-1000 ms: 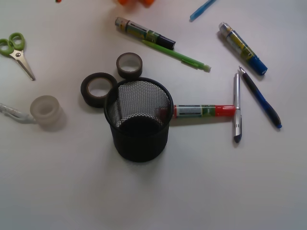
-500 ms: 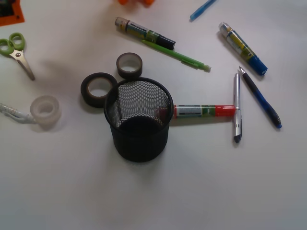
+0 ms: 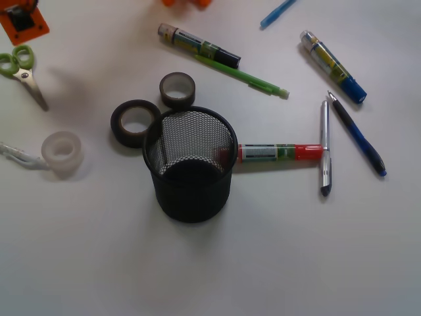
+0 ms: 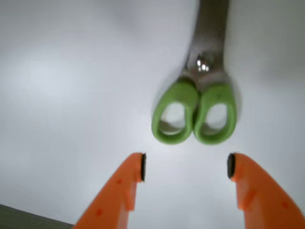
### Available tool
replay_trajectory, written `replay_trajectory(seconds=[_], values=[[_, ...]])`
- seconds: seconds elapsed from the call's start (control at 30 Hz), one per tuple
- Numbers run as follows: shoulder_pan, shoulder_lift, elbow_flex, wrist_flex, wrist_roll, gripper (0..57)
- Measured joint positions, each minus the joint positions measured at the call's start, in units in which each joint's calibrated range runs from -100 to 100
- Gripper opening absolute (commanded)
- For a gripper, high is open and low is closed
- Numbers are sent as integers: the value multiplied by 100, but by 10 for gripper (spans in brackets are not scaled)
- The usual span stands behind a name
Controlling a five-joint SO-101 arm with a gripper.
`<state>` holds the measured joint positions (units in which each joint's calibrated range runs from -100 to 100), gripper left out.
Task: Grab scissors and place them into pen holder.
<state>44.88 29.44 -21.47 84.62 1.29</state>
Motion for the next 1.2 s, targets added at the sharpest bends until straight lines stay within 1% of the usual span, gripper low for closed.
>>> replay_trajectory(seconds=[0.1, 0.47, 0.73, 0.93, 1.13, 1.2], values=[[-133, 52, 45, -285, -5, 197], [-215, 505, 81, -492, -127, 197], [118, 601, 81, -458, -205, 197], [0, 601, 99, -570, -205, 196], [59, 601, 99, -570, -215, 195], [37, 601, 99, -605, -215, 177]])
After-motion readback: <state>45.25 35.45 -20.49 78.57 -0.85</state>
